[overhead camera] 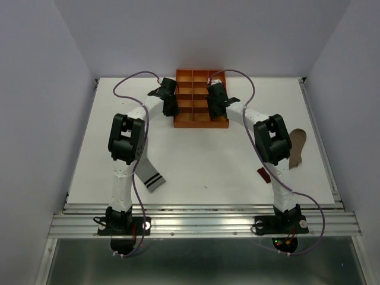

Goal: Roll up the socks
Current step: Place the sock in the storage box.

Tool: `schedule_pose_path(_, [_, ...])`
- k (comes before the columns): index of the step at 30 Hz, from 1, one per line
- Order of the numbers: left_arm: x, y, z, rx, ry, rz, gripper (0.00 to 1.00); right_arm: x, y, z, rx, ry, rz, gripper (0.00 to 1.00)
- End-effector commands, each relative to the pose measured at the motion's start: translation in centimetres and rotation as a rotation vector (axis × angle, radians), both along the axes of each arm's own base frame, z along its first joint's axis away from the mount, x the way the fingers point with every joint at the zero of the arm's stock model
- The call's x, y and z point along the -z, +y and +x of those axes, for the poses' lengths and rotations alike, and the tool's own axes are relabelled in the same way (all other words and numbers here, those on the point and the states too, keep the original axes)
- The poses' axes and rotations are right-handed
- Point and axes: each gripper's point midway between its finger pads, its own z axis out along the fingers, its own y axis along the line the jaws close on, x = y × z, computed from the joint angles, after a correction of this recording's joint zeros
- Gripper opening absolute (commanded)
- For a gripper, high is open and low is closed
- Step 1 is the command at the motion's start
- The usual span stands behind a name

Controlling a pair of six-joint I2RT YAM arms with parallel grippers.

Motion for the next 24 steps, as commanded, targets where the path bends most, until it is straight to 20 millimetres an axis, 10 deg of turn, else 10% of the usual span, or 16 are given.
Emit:
schedule_pose_path(1, [2.0,2.2,1.1,-0.084,0.022,0.008,0.00,14.2,-5.8,-11.0,0.051,0.490,-0.210,0.01])
schedule_pose_path(15, [1.7,1.9,1.2,-0.075,0.012,0.005,0.00,14.8,-7.7,-13.6,0.032,0.635,-0.326,0.17])
schedule_pose_path(24, [1.5,1.8,1.1,-0.080,0.008,0.000,0.00,6.4,-3.7,-7.8,-0.032,0.376,-0.149,0.41])
